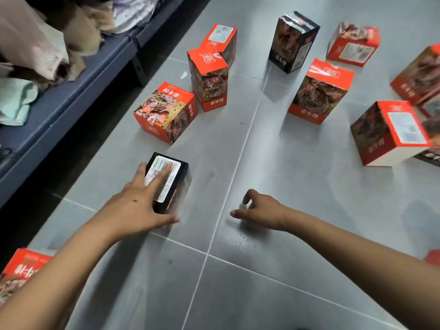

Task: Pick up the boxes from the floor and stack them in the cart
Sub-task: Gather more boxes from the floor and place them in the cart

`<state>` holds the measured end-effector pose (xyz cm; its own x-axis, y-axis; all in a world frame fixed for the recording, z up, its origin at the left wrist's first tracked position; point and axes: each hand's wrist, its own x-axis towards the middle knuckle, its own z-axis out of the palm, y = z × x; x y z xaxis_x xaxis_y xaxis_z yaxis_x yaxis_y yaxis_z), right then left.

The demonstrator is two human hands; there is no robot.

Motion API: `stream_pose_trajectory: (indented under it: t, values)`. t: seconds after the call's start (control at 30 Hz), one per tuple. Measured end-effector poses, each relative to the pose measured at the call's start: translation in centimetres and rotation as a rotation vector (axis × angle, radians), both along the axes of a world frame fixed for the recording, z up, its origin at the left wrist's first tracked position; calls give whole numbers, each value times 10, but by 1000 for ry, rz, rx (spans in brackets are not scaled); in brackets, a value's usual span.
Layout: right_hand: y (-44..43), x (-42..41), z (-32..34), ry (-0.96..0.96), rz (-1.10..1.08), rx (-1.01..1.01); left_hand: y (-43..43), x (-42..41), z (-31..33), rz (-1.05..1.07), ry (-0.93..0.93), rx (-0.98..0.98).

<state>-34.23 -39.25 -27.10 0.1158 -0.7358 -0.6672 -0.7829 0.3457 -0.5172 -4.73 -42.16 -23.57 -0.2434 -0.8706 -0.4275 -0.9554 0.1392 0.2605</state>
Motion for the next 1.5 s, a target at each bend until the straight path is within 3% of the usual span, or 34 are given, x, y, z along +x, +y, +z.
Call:
stream_pose_trajectory:
  t: [0.13, 0.33, 0.63, 0.73, 0.97, 1.2, 1.27, 1.33, 1.43, 1.5]
  values:
    - [28, -29, 12, -5, -60, 28, -1, -26, 1, 169, -181, -32]
    - [63, -83, 32, 33, -272, -22, -2, -94, 13, 169, -130, -81]
    - [77, -124, 7, -74, -529, -82, 20, -196, 26, -173, -30, -186]
    - [84, -134, 10, -33, -473, -138, 26, -209, 25, -306, 22, -190]
    - [102, -165, 19, 101, -412, -218, 21, -218, 12, -896, 3, -226]
    - [117, -179, 17, 137, -374, -209, 18, -213, 15, -1072, -74, -125]
    - [116, -178, 17, 129, -369, -213, 23, -208, 19, -975, -49, -28]
    - [115, -177, 18, 118, -369, -207, 31, -208, 27, -656, 131, 36]
    - [116, -175, 17, 117, -362, -184, 52, -235, 33, 189, 395, -108]
    - [118, -175, 16, 127, -350, -170, 57, -251, 19, 704, 419, 116]
